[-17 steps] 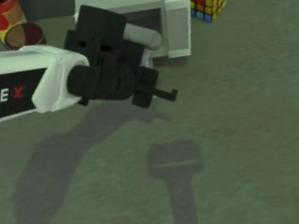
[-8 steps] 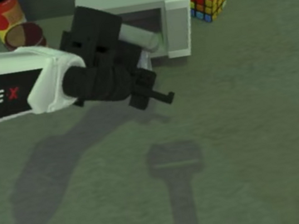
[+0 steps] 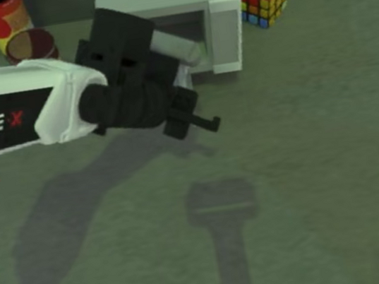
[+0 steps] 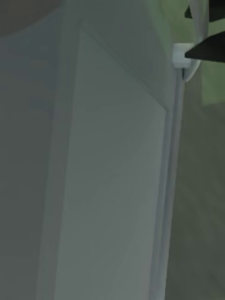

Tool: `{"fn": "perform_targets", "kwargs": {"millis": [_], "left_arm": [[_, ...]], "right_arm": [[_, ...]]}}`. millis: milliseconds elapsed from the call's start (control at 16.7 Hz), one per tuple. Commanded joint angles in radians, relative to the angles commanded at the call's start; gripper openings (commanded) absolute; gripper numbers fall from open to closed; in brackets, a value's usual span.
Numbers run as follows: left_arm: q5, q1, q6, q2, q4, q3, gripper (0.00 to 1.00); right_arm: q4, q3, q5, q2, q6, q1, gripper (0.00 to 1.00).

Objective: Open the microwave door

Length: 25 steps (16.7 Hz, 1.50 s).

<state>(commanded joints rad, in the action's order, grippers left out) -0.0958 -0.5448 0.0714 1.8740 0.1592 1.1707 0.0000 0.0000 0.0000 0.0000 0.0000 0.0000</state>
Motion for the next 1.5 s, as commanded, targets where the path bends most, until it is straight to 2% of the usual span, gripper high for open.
{"fn": "perform_targets", "kwargs": {"millis": [600,1020,1500], "left_arm": [[0.000,0.000,0.000,0.000,0.000,0.000,0.00],[-0.046,0.021,0.053,-0.019,0.001,-0.023,0.00],[-0.049,0.024,0.058,-0.020,0.002,-0.026,0.00]], "right_arm": [[0.000,0.000,0.000,0.000,0.000,0.000,1.00],[0.000,0.000,0.000,0.000,0.000,0.000,1.00],[0.000,0.000,0.000,0.000,0.000,0.000,1.00]]}}
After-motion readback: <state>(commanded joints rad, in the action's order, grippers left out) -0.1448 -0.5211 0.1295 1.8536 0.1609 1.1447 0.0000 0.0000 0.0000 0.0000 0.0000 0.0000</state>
